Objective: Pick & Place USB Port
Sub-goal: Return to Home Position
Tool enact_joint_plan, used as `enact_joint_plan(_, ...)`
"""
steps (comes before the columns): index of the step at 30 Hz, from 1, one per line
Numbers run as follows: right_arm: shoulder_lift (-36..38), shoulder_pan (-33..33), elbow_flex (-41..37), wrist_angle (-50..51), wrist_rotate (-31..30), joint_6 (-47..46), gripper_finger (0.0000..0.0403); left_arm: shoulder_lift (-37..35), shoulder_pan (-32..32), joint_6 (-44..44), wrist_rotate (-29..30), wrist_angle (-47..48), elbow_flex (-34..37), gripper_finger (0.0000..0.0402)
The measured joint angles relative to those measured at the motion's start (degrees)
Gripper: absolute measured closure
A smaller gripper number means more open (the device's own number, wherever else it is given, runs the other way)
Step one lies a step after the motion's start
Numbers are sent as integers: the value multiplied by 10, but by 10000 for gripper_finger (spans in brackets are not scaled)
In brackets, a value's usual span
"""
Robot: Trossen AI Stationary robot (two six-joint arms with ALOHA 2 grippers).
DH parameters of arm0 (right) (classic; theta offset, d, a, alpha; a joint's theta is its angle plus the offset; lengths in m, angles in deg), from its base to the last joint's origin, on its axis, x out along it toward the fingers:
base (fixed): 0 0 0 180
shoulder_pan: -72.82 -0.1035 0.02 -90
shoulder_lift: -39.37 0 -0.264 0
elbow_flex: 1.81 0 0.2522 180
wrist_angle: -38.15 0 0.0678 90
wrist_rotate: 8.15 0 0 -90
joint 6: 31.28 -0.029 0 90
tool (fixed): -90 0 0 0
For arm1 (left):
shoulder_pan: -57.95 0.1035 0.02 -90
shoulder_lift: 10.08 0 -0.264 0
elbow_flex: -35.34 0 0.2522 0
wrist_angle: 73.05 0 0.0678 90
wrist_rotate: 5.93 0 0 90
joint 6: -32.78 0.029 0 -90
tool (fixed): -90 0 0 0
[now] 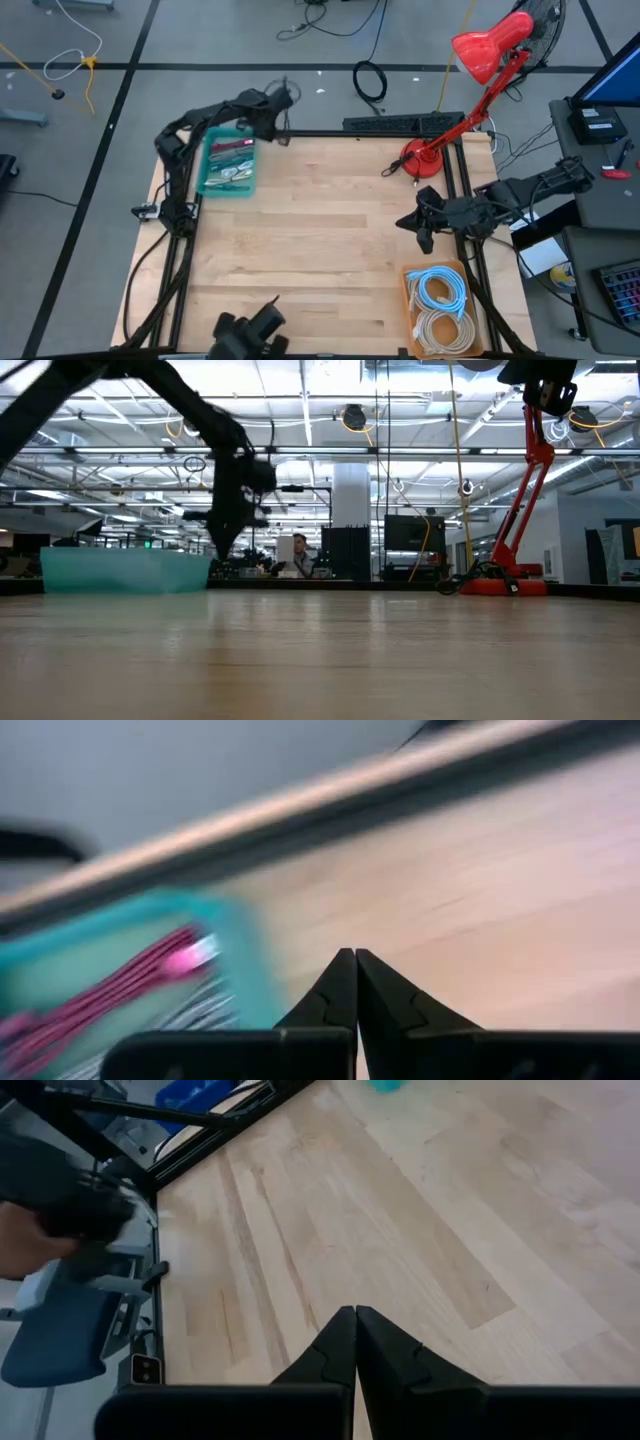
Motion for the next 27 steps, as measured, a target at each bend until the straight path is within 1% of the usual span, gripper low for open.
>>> enact_joint_plan(3,0,10,0,-12,0,10,403,-55,-6,-4,-58,-83,0,401)
enact_joint_plan(6,1,17,0,-31,6,39,403,-117,-23,-12,-90,-147,0,401)
enact_joint_plan(9,3,25,0,-32,42,91,403,-179,-52,-15,-106,-181,0,401)
enact_joint_plan(12,11,30,0,-35,88,153,403,-237,-98,-19,-106,-179,0,401)
enact_joint_plan(14,26,29,-7,-47,95,191,403,-269,-141,-20,-84,-171,0,401)
enact_joint_plan(16,51,29,-30,-81,111,231,403,-296,-190,-30,-48,-158,0,401)
enact_joint_plan(19,108,34,-94,-158,124,269,403,-321,-271,-67,22,-137,0,401)
enact_joint_plan(21,156,41,-150,-207,137,280,403,-325,-324,-92,64,-132,0,401)
enact_joint_plan(23,205,51,-206,-240,169,288,403,-324,-369,-113,97,-129,0,401)
enact_joint_plan(27,292,68,-298,-246,225,271,403,-314,-435,-165,141,-131,0,401)
